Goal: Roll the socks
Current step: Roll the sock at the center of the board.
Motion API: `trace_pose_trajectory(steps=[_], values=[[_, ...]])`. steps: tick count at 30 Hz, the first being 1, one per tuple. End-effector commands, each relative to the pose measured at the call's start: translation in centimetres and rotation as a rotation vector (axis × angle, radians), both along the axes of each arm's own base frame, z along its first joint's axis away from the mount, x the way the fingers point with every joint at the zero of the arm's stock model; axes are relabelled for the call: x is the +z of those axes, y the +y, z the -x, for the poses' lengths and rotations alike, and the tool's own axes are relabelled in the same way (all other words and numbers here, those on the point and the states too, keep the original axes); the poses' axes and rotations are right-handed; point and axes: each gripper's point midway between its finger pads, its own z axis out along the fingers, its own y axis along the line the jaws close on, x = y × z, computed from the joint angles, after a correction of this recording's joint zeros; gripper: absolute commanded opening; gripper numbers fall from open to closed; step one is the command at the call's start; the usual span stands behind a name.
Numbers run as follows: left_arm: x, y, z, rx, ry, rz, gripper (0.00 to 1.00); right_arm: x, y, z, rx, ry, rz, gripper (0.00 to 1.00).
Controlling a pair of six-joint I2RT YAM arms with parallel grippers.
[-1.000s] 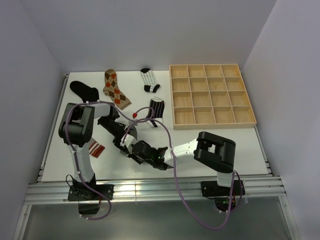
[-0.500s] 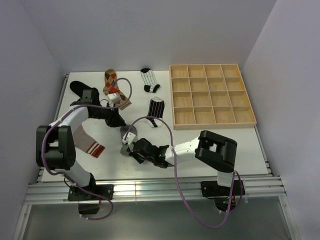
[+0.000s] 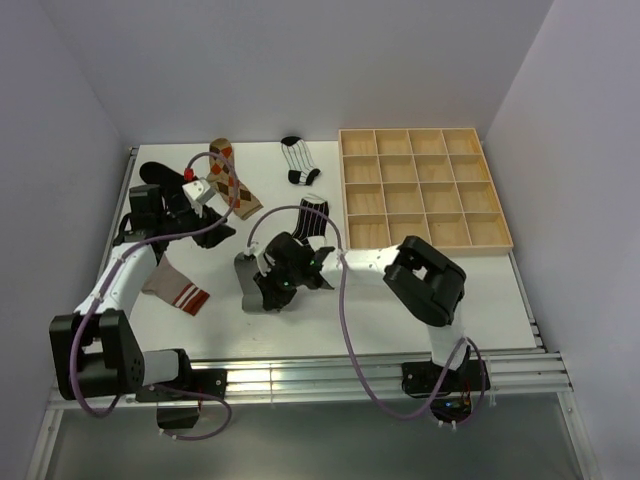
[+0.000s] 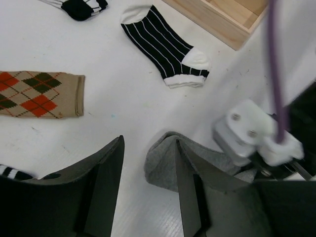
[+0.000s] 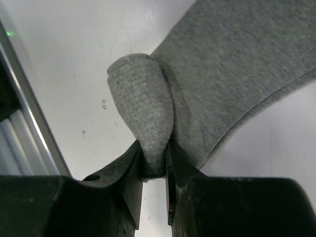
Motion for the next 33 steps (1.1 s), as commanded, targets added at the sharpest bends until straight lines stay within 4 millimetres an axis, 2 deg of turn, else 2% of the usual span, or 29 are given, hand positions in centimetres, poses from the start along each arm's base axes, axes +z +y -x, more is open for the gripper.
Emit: trace_pose_trajectory(steps=[1, 2, 3, 4, 5, 8, 9, 11, 12, 16, 21, 33], values=[[0.5, 0.2, 1.0, -0.043, -0.115, -0.075, 0.51, -2.8, -2.9, 2.5, 0.084, 0.278, 0.132, 0.12], [0.1, 0.1, 1.4, -0.059, -0.117, -0.094, 0.52, -3.1, -3.6, 2.8, 0.087, 0.323, 0.162, 0.13], [0.1, 0.1, 1.9, -0.073, -0.134, -0.115, 0.53, -3.0, -3.6, 2.2, 0.078, 0.34, 0.163, 0.13], [-0.6, 0.0, 2.5, -0.096, -0.134, -0.134, 0.54, -2.6, -3.1, 1.6, 0.071, 0.346, 0.155, 0.13], [-1.4, -0.1, 3.2, -0.125, -0.137, -0.18, 0.54, -2.9, -3.3, 1.9, 0.075, 0.395, 0.16, 0.13], [-3.3, -0.5, 5.0, -0.196, -0.164, -0.269, 0.57, -3.0, -3.1, 0.8, 0.047, 0.454, 0.148, 0.14], [-4.3, -0.9, 6.4, -0.233, -0.145, -0.29, 0.57, -3.1, -3.2, 0.5, 0.043, 0.465, 0.144, 0.14], [-5.5, -1.4, 7.3, -0.28, -0.163, -0.356, 0.59, -3.3, -3.0, 0.2, 0.038, 0.478, 0.142, 0.14], [-6.5, -1.6, 8.5, -0.31, -0.15, -0.375, 0.59, -3.3, -2.9, 0.2, 0.037, 0.486, 0.141, 0.14], [-8.4, -3.2, 10.9, -0.406, -0.172, -0.422, 0.61, -3.5, -2.7, 0.0, 0.029, 0.492, 0.138, 0.14], [-10.3, -3.8, 12.1, -0.456, -0.136, -0.448, 0.62, -3.8, -2.8, 0.1, 0.023, 0.499, 0.146, 0.14], [-12.3, -6.2, 13.6, -0.521, -0.158, -0.46, 0.64, -4.3, -2.6, 0.0, 0.004, 0.521, 0.139, 0.14]])
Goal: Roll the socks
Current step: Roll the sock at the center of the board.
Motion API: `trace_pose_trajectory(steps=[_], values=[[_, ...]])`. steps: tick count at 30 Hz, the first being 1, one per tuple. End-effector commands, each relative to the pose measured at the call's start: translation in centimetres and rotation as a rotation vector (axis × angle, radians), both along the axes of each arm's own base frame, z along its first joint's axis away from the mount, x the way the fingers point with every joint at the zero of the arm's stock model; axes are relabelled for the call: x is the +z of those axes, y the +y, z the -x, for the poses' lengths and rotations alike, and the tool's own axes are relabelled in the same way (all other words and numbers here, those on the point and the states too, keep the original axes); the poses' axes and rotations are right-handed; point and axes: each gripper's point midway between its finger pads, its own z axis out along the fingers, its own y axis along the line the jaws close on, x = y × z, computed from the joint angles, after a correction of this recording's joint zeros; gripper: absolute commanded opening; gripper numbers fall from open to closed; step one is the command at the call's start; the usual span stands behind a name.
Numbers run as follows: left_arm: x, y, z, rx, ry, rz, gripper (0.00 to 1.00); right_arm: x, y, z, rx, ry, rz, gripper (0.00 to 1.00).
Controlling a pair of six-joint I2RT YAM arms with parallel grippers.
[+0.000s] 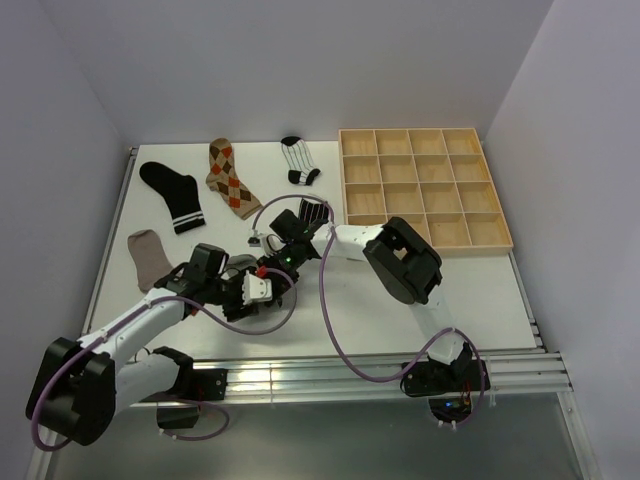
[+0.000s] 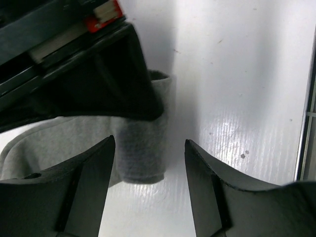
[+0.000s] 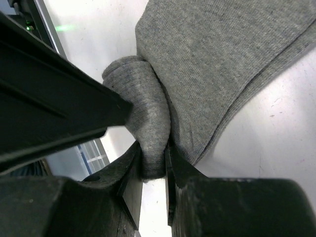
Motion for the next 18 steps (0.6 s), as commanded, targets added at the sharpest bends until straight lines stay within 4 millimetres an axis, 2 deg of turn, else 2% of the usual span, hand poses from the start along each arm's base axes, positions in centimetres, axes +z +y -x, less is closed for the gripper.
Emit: trace_pose_trajectory(steps=[1, 2, 5, 12, 15, 18], values=[[-0.2, -0.8, -0.6, -0.003, -0.027, 0.002, 0.64, -4.0, -2.2, 0.9, -0.02, 0.052, 0.153, 0.14], [-0.3, -0.8, -0.8, 0.004, -0.028, -0.002, 0.68, -4.1, -2.2, 0.9, -0.023, 0.053, 0.152, 0.14], [-0.9, -1.1, -1.1, 0.012, -0.017, -0.013, 0.7, -4.0, -2.1, 1.0, -0.025, 0.058, 0.144, 0.14], [-2.4, -0.6, -2.0, 0.061, -0.022, -0.048, 0.68, -4.0, -2.3, 1.3, -0.033, 0.067, 0.142, 0.14], [-2.7, -0.6, -2.0, 0.067, -0.009, -0.051, 0.64, -4.0, -2.4, 1.3, -0.041, 0.074, 0.138, 0.14], [-3.0, -0.7, -2.0, 0.067, 0.02, -0.066, 0.52, -3.8, -2.4, 1.4, -0.053, 0.086, 0.122, 0.14]])
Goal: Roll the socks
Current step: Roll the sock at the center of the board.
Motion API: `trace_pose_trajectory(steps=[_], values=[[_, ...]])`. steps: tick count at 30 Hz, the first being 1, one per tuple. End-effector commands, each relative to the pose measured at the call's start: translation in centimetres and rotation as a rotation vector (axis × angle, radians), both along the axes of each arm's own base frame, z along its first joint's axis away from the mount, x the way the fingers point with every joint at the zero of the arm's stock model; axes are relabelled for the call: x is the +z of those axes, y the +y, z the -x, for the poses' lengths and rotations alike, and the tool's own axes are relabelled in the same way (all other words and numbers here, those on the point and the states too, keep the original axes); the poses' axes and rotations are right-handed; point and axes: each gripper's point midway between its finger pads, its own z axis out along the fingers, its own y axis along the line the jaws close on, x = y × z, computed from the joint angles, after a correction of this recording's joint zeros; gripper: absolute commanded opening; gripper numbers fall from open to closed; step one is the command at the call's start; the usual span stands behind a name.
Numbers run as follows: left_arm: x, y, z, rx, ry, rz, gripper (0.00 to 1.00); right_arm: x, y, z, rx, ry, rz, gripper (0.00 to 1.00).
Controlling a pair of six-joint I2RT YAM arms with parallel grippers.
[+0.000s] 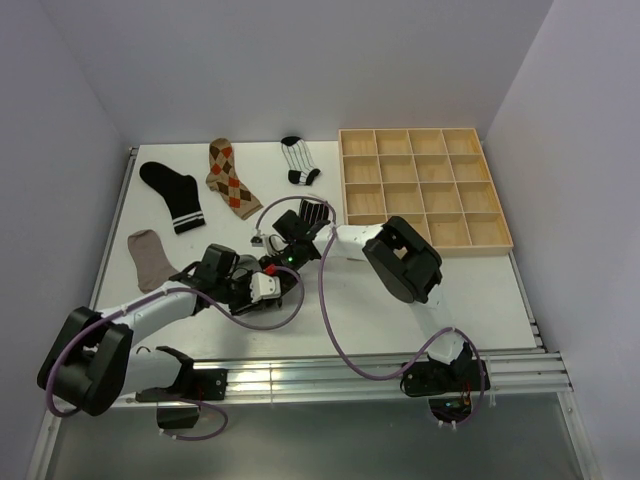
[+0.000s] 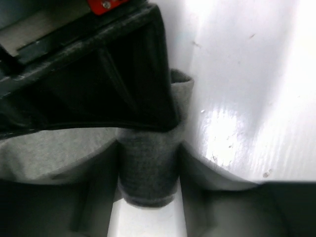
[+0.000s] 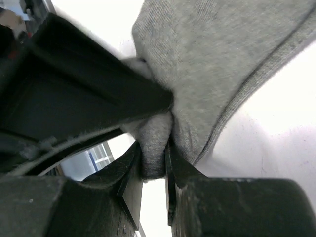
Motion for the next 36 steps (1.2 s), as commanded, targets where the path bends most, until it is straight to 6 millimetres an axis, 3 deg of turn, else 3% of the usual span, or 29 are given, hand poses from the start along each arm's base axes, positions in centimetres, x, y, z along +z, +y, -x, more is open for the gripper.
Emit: trace_pose_trajectory(steps=[1, 4, 7, 8, 10, 11, 16, 20, 26, 30, 36], values=[[-0.1, -0.4, -0.6, 0.007, 0.01, -0.005, 0.36, -3.5, -2.3, 1.2, -0.032, 0.035, 0.129, 0.17], [-0.3, -0.8, -0.2, -0.009, 0.075, -0.01, 0.1, -3.3, -2.4, 0.5, -0.086, 0.007, 0.135, 0.22], [0.2, -1.3, 0.1, -0.027, 0.094, 0.02, 0.0, -2.6, -2.8, 0.0, -0.143, -0.036, 0.09, 0.36], [0.5, -1.6, 0.6, -0.046, 0.107, 0.044, 0.0, -3.3, -3.8, 0.5, -0.183, -0.02, 0.115, 0.4], [1.0, -1.8, 0.9, -0.067, 0.104, 0.065, 0.0, -1.8, -4.0, -1.1, -0.244, -0.063, 0.047, 0.48], [1.2, -2.0, 1.2, -0.084, 0.109, 0.077, 0.0, -2.2, -4.9, -0.9, -0.28, -0.042, 0.059, 0.5], [1.4, -2.2, 2.3, -0.135, 0.128, 0.094, 0.0, -0.5, -5.7, -4.9, -0.407, -0.175, 0.069, 0.58], [2.0, -2.3, 3.1, -0.179, 0.089, 0.129, 0.0, 0.4, -4.4, -7.7, -0.458, -0.231, 0.079, 0.6], [2.3, -2.2, 3.6, -0.218, 0.051, 0.138, 0.0, -0.2, -2.8, -10.6, -0.506, -0.249, 0.088, 0.62], [2.0, -2.2, 3.7, -0.224, 0.069, 0.123, 0.0, -0.1, -1.3, -11.3, -0.501, -0.228, 0.051, 0.64], [1.8, -2.1, 3.6, -0.225, 0.08, 0.114, 0.0, -0.4, 0.0, -10.5, -0.42, -0.197, 0.026, 0.65]])
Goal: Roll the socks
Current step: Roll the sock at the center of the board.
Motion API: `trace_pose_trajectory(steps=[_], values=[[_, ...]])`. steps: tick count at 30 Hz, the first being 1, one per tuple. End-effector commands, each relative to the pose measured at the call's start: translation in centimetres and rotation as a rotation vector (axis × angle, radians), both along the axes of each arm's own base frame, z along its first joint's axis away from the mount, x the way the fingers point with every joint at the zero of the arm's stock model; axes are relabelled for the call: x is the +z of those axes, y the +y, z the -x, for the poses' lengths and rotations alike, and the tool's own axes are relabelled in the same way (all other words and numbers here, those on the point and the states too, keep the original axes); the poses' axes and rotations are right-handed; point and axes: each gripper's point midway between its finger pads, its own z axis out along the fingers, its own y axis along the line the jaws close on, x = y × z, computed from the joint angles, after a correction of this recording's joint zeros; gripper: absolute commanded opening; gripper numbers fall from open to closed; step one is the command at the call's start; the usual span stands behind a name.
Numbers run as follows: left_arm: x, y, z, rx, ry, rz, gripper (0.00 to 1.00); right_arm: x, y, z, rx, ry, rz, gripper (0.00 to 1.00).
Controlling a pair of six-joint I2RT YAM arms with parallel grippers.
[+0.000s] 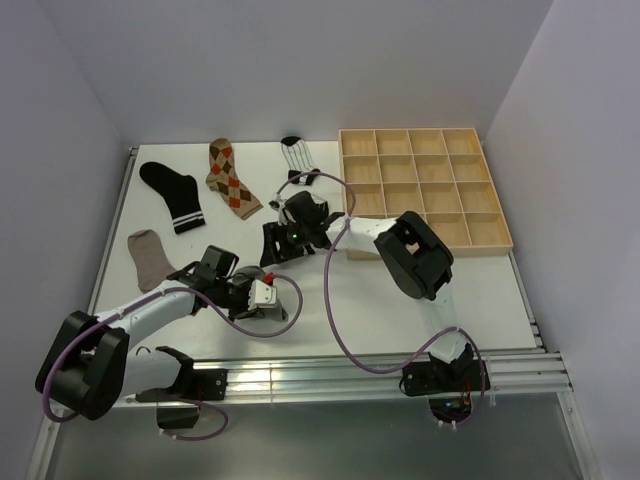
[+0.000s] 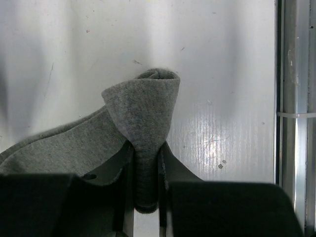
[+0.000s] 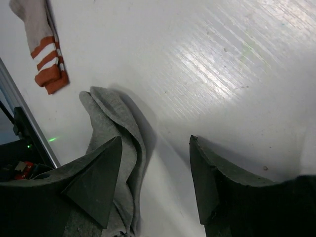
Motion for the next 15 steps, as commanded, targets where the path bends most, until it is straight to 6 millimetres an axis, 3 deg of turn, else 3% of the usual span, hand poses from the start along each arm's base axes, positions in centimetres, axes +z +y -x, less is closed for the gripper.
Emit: trace_pose_trajectory(steps=[1, 15], values=[[0.8, -0.7, 0.0, -0.046, -0.006, 0.034, 0.0, -1.5, 0.0, 0.7, 0.038, 0.013, 0.029, 0.65], [0.6, -0.8, 0.2, -0.047, 0.005, 0.023, 0.0, -1.8, 2.3, 3.2, 0.172, -0.009, 0.012, 0.7]])
